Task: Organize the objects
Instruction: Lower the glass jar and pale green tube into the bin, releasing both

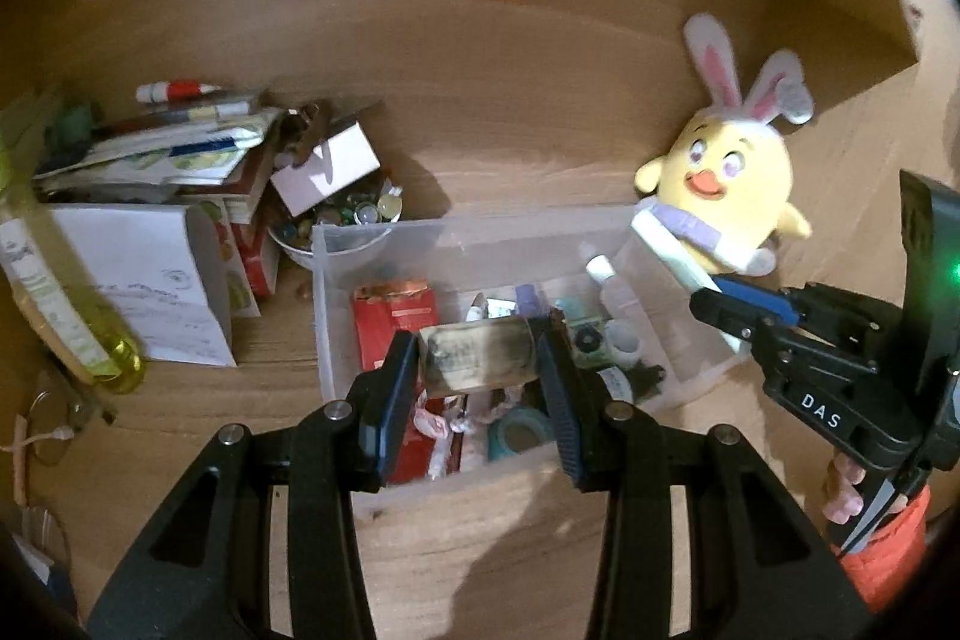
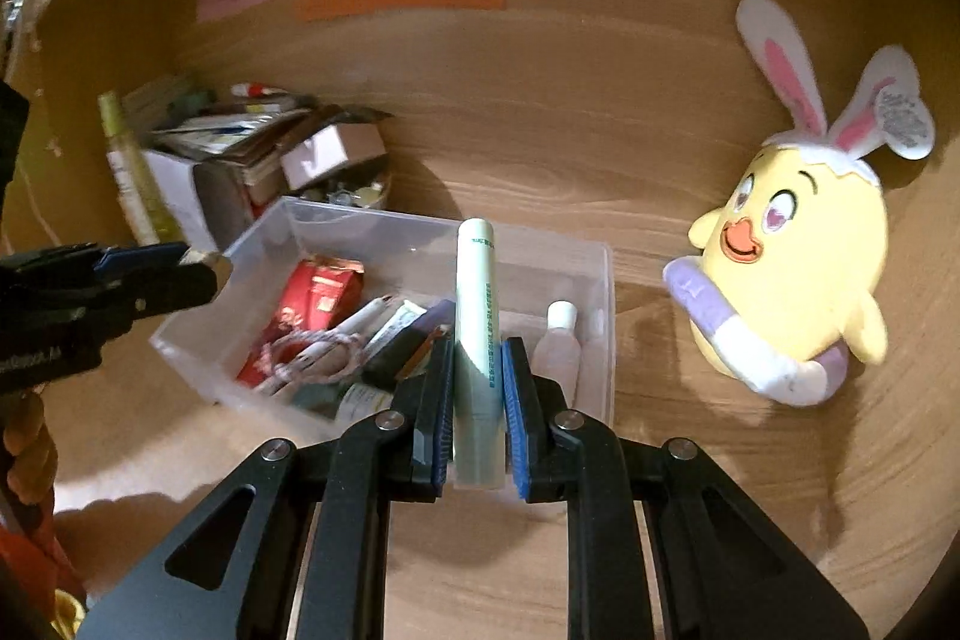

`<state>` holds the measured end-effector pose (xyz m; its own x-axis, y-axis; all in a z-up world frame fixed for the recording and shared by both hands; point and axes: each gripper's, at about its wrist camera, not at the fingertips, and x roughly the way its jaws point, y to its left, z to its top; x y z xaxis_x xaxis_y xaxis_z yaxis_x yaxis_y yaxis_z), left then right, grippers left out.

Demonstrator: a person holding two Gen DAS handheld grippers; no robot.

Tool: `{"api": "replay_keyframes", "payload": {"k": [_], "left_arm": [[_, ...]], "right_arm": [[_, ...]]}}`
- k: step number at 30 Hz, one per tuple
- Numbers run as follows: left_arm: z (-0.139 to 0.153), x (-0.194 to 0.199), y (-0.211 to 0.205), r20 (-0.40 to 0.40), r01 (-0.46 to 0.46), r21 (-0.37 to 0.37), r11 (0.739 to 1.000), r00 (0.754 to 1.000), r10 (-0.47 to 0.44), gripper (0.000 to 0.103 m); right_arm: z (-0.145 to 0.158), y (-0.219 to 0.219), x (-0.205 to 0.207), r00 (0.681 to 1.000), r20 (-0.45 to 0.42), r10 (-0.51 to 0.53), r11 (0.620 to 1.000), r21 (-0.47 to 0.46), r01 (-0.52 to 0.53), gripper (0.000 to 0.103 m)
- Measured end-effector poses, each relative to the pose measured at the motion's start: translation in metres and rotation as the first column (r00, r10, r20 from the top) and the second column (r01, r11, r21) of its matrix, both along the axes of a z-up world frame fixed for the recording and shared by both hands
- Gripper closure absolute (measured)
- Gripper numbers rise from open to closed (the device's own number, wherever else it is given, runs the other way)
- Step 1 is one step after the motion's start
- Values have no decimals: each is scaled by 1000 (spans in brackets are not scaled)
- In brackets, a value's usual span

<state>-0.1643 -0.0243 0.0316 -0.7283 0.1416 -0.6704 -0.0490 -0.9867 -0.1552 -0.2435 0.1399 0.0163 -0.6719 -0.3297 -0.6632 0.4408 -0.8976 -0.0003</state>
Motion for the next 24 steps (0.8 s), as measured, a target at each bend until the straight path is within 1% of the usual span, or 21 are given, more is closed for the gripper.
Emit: {"api": "replay_keyframes", "payload": {"k": [5, 12, 15, 17, 18, 20, 21, 22, 24], "left_arm": [[-19, -24, 5, 55, 4, -23, 1000, 998, -3, 62], [-44, -43, 12, 120, 27, -28, 999, 992, -24, 62], [-46, -42, 16, 107, 29, -70, 997, 994, -21, 62], [-46, -41, 19, 105, 40, -73, 997, 994, -32, 61], [-45, -40, 19, 103, 42, -73, 996, 994, -34, 59], [-43, -39, 20, 98, 41, -77, 996, 995, -34, 54], [-41, -37, 20, 93, 40, -77, 996, 995, -33, 51], [-40, -36, 20, 89, 39, -75, 996, 995, -32, 50], [-37, -32, 20, 81, 42, -68, 997, 996, -37, 50]], "right_arm": [[-19, -13, -23, 998, 58, -5, 1000, 26, 4, 89], [-41, -22, -35, 994, 112, 13, 998, 58, -19, 89], [-46, -25, -35, 992, 123, 20, 998, 63, -28, 89], [-45, -26, -35, 991, 132, 21, 997, 66, -30, 88], [-45, -26, -35, 991, 132, 23, 997, 66, -32, 87], [-42, -25, -32, 992, 124, 23, 997, 71, -32, 79], [-40, -25, -30, 993, 120, 24, 997, 69, -32, 77], [-38, -24, -27, 993, 113, 26, 998, 62, -33, 75], [-32, -23, -22, 994, 104, 31, 998, 52, -37, 75]]}}
